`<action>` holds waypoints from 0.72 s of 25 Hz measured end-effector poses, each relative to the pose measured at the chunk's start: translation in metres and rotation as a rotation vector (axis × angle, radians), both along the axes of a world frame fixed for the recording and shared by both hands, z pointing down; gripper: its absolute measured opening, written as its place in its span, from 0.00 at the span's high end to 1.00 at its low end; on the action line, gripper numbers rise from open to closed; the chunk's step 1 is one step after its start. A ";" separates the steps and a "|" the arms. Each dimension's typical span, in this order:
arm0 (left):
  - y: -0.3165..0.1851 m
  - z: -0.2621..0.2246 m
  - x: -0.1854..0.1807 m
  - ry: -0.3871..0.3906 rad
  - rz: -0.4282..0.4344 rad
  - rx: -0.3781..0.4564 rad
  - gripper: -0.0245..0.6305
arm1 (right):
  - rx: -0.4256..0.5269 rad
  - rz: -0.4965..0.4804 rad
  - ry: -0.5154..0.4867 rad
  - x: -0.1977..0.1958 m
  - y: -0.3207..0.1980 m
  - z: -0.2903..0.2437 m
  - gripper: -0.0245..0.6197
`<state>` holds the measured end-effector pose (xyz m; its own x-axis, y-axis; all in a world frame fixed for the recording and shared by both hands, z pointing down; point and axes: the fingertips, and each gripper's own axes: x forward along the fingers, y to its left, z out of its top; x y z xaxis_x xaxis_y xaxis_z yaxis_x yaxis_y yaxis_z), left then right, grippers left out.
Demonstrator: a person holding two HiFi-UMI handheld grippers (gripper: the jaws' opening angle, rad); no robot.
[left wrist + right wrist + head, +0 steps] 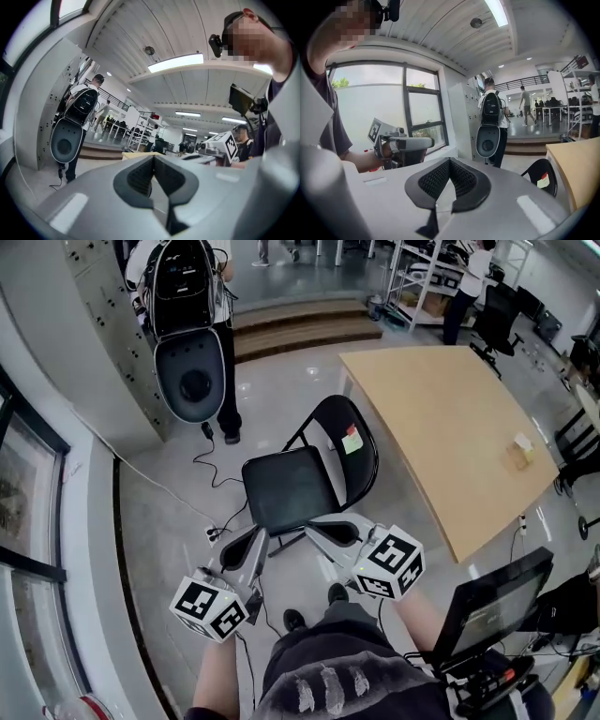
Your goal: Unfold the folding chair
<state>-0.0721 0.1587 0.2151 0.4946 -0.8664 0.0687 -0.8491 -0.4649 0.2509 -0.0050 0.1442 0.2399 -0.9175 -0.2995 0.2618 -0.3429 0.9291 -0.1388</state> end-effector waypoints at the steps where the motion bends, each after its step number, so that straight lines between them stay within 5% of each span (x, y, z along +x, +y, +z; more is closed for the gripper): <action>1: 0.002 0.003 0.003 -0.001 0.012 -0.004 0.96 | -0.006 0.011 0.003 0.004 0.004 0.003 0.96; 12: 0.013 -0.015 0.050 -0.031 0.066 0.056 0.96 | 0.061 0.041 -0.022 0.044 0.022 -0.008 0.96; 18: 0.016 -0.001 0.114 -0.033 0.056 0.025 0.96 | 0.050 0.009 -0.012 0.104 0.031 -0.001 0.96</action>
